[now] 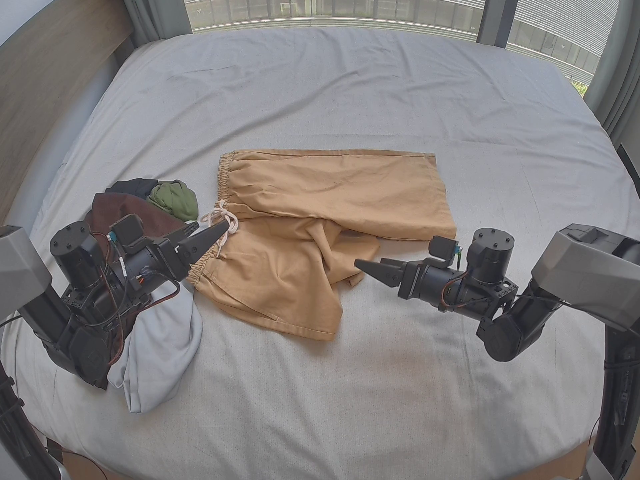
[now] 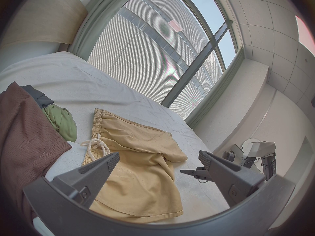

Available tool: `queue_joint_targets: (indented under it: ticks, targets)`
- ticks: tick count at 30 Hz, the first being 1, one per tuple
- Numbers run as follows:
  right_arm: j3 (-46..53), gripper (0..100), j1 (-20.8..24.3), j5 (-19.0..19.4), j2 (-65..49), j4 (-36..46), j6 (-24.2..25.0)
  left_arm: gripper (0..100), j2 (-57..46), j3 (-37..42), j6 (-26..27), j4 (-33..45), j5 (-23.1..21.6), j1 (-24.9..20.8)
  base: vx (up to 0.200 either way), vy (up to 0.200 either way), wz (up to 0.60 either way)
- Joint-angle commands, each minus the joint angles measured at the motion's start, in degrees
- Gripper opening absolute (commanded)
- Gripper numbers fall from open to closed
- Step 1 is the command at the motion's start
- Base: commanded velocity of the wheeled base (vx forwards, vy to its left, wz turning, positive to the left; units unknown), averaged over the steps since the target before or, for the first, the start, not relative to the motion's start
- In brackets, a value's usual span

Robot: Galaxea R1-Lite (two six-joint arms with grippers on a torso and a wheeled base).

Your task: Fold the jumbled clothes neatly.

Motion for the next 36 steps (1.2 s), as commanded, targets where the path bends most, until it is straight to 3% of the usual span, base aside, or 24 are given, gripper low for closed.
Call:
queue_joint_targets:
  ticks: [1, 34, 35, 36]
  targets:
    - [0.5, 100, 1.0, -0.2, 3.9, 0.0, -0.8, 100, 0.2, 0.2, 0.2, 0.0, 0.2, -0.2, 0.0, 0.0, 0.0]
    - [-9.3, 100, 1.3, -1.6, 12.6, 1.1, -4.9, 100, 1.1, -0.2, 0.2, 0.0, 0.2, -0.3, 0.0, 0.0, 0.0]
    - [-9.4, 0, 1.3, -2.3, 12.6, 1.1, -4.9, 100, 1.1, -0.3, 0.2, 0.0, 0.2, -0.3, 0.0, 0.0, 0.0]
    - [-9.4, 0, 1.3, -2.3, 12.6, 1.1, -4.9, 100, 1.1, -0.3, 0.2, 0.0, 0.2, -0.3, 0.0, 0.0, 0.0]
